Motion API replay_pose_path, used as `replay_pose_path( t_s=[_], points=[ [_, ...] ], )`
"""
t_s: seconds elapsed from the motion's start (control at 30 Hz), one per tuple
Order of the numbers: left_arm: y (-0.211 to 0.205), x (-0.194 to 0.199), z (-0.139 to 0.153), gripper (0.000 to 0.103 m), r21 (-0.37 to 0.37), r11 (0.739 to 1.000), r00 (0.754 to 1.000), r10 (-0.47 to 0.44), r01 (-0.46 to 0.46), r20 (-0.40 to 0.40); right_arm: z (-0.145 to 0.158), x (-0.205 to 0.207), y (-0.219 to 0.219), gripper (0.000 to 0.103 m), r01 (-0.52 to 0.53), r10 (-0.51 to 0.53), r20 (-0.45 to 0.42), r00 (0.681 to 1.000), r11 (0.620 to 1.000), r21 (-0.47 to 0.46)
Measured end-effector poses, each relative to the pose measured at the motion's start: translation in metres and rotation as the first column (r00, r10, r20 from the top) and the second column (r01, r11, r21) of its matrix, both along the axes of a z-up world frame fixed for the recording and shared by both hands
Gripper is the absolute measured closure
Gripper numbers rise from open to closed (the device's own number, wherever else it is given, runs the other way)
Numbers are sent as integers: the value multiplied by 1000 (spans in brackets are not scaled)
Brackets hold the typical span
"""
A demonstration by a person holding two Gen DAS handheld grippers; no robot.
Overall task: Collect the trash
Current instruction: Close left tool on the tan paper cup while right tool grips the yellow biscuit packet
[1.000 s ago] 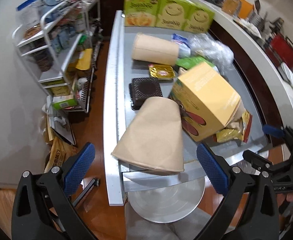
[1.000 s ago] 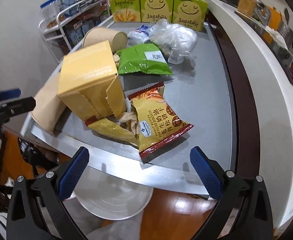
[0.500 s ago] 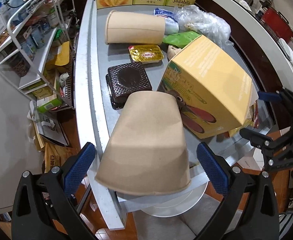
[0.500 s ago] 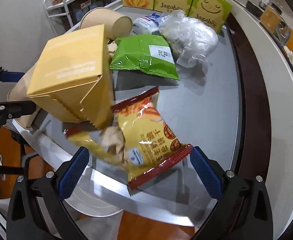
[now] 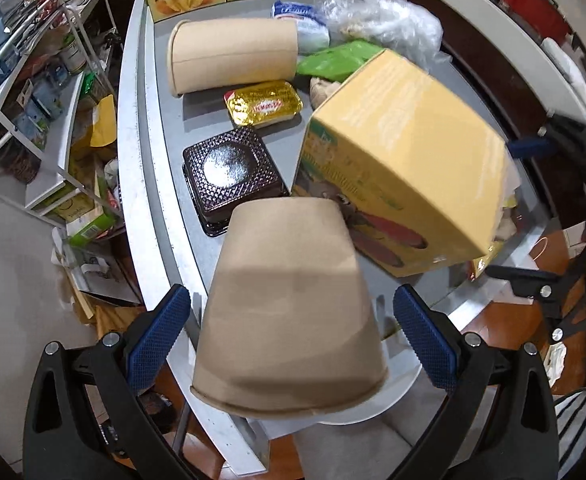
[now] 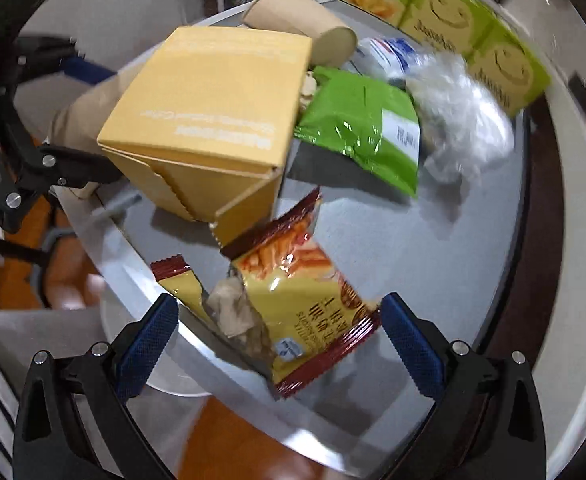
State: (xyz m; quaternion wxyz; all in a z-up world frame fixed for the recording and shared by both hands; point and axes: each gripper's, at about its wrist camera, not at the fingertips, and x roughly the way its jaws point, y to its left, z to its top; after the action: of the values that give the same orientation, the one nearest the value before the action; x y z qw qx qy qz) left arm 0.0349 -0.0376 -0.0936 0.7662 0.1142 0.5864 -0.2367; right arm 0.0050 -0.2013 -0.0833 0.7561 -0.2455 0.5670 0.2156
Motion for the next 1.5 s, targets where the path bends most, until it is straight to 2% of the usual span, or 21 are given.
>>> replay_pose_path(
  t_s=[0.13,0.2,0.27,0.37,0.43,0.53,0.7,0.83,0.87,0.9,0.97,1.13,1.17,1.23,1.33,1.43,1.47,1.5],
  points=[
    [0,-1,-5,1,-13,1000,999,15,-16,-30,-1,4,8,5,-36,36,-8,999,999,-2],
    [0,-3,-5,1,-22,1000,999,21,-22,-35,-4,5,7,12,-38,38,-41,998,999,10],
    [-1,-5,-5,1,-21,999,999,24,-25,-34,-8,9,10,14,-31,32,-70,997,999,7],
    [-1,-6,-3,1,-24,999,999,31,-32,-41,-6,11,8,11,-28,29,-69,997,999,19],
    [3,-5,-1,1,-45,998,998,44,-46,-45,0,10,6,5,-26,27,-55,998,999,32],
    [8,-1,-2,1,-81,994,995,60,-66,-74,3,8,5,5,-41,44,-69,997,998,38],
    [16,3,2,1,-128,989,994,66,-77,-89,-1,-6,12,5,-118,115,-55,992,992,-46],
    [13,2,4,1,-153,987,995,35,-48,-90,-4,-12,19,5,-175,173,-34,984,980,-93],
    [11,2,3,1,-141,989,996,26,-37,-85,-9,-10,20,11,-180,176,-43,983,978,-102],
    [8,1,2,1,-127,992,997,13,-22,-75,-11,-9,21,23,-177,172,-60,983,979,-97],
    [5,0,2,1,-115,993,998,-4,-3,-58,-15,0,19,33,-146,137,-122,983,987,-63],
    [-4,-5,4,2,-97,995,1000,-24,22,-20,-19,9,14,34,-71,66,-128,990,997,-32],
    [-4,-6,4,8,-96,995,1000,-24,22,-17,-19,11,12,34,-44,41,-123,991,999,-21],
    [-6,-8,3,13,-91,996,999,-28,25,-27,-21,14,7,34,9,-10,-128,992,1000,-5],
    [-5,-10,-4,16,-72,997,999,-19,16,-35,-28,17,6,34,75,-73,-140,987,997,9],
    [-1,-10,-2,18,-103,995,999,9,-13,-39,-30,15,-1,34,125,-115,-137,984,990,64],
    [1,-9,-2,18,-109,994,999,16,-20,-38,-29,14,-3,36,142,-130,-141,982,986,84],
    [3,-9,-1,18,-117,993,999,25,-29,-37,-28,14,-6,44,162,-147,-145,979,981,104]
  ],
)
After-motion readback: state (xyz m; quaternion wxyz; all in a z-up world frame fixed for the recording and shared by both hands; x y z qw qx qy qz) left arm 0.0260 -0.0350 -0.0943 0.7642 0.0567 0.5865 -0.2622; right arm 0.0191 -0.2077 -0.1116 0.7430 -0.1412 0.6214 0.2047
